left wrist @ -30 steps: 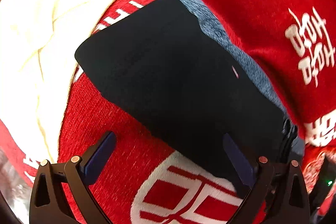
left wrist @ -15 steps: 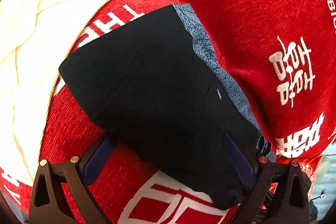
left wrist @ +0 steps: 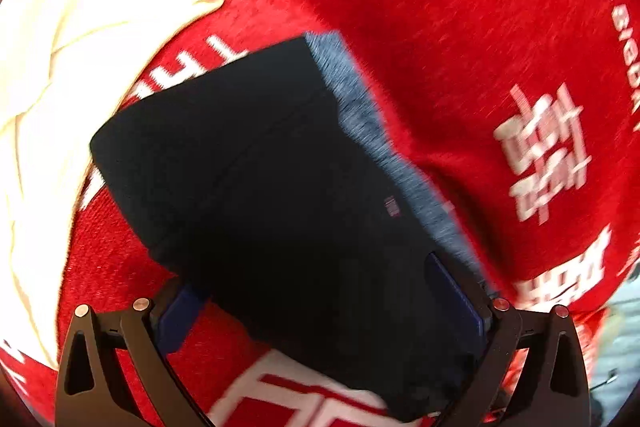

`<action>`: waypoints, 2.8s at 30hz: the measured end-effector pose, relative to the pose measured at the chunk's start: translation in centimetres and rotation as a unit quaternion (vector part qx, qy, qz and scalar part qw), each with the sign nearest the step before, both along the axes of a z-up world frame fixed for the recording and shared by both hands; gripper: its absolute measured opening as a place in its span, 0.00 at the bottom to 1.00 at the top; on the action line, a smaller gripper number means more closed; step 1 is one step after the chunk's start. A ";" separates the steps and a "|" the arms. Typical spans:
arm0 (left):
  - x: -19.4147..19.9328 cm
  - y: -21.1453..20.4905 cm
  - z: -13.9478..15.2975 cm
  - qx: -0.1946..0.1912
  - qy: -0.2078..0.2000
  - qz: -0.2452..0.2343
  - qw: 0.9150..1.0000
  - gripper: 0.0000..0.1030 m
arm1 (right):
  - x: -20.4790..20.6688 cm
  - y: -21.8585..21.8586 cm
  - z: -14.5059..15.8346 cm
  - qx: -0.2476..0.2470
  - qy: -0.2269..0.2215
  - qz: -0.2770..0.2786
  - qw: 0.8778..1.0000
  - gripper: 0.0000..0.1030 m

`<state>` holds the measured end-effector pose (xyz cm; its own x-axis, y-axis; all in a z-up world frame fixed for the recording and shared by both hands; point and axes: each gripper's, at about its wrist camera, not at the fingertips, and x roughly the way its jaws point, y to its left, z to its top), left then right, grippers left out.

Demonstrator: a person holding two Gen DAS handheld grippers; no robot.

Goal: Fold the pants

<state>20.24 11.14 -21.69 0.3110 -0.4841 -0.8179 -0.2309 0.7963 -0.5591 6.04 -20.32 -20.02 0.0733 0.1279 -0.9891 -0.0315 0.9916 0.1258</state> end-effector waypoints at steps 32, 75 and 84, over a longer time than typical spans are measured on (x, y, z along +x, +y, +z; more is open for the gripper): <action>-1.9 -10.0 2.0 0.389 -0.110 -0.182 0.896 0.37 | 21.6 14.7 6.2 0.148 0.125 0.127 0.973 0.80; -13.7 -34.1 15.7 0.299 -0.271 -0.377 0.834 0.37 | 5.2 -18.2 15.5 0.344 -0.065 -0.075 0.934 0.15; -18.3 -43.7 11.2 0.312 -0.258 -0.465 0.787 0.37 | -1.0 -28.7 9.8 0.319 -0.057 -0.164 0.932 0.15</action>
